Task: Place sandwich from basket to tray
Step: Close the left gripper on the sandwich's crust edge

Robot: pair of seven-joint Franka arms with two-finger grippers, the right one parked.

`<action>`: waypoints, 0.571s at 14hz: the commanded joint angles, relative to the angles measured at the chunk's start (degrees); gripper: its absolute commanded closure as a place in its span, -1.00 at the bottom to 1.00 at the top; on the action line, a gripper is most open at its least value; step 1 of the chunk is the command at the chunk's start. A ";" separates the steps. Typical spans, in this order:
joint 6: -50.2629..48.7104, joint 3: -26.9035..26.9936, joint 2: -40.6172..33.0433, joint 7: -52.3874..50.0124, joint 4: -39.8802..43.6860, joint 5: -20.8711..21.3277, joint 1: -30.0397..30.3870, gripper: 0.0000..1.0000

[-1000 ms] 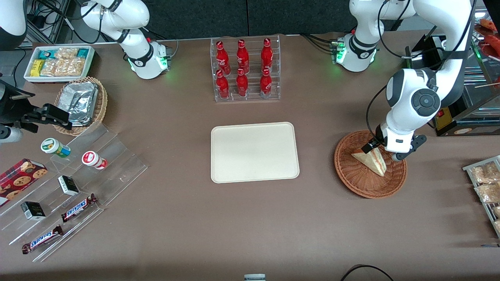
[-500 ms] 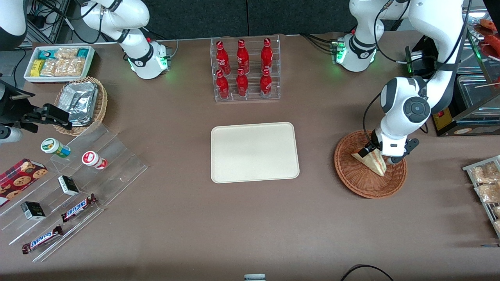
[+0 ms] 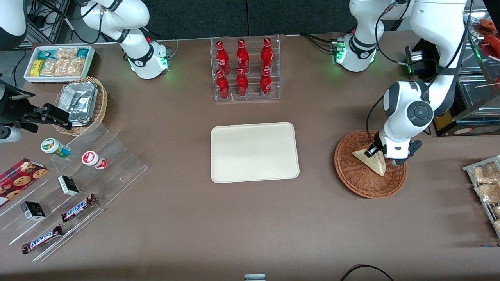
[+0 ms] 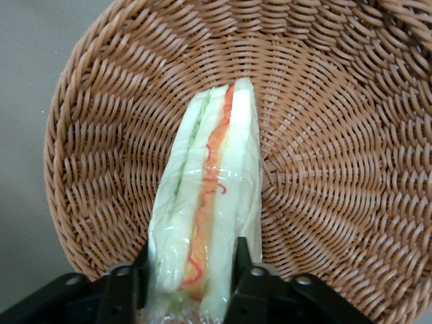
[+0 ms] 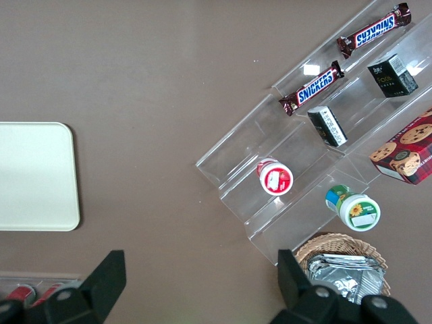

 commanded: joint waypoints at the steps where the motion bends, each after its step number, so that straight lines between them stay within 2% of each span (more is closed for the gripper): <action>1: 0.33 0.13 -0.17 -3.15 0.96 0.82 -0.18 0.91; 2: -0.20 0.13 -0.35 -3.77 1.84 0.82 -0.52 1.00; 4: -5.53 -0.13 -1.05 -3.87 4.56 1.09 -1.31 1.00; 8: -28.09 -0.22 -1.32 -3.78 18.77 3.72 -7.63 1.00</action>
